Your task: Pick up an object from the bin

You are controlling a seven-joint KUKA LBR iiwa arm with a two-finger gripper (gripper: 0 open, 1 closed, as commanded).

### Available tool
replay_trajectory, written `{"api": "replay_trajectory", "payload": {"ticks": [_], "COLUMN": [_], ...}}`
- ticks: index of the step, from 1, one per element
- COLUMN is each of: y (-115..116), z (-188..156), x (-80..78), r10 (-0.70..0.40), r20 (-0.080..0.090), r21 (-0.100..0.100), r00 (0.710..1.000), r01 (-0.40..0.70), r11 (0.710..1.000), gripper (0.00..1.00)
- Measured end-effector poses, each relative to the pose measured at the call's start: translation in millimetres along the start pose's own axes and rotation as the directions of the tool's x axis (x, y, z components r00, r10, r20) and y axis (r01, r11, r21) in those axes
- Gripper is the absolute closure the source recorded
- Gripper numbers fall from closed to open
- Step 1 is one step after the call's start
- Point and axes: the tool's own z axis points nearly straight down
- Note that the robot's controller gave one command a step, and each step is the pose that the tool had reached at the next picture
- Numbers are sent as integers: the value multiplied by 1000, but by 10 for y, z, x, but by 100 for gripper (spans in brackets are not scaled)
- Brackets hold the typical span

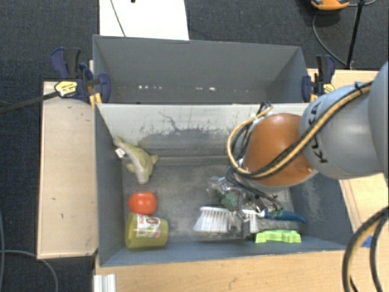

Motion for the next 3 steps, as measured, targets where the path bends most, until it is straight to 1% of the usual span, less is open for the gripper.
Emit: {"api": "replay_trajectory", "payload": {"ticks": [1,2,3], "y": [-94,-94,-391], "z": [-2,26,24], "x": [41,-39,163], "r10": [-12,-40,-87], "r20": [0,-8,-2], "r21": [-1,3,0], "r00": [1000,999,996], "r01": [12,40,87], "r11": [1000,999,996], "gripper": [0,0,0]}}
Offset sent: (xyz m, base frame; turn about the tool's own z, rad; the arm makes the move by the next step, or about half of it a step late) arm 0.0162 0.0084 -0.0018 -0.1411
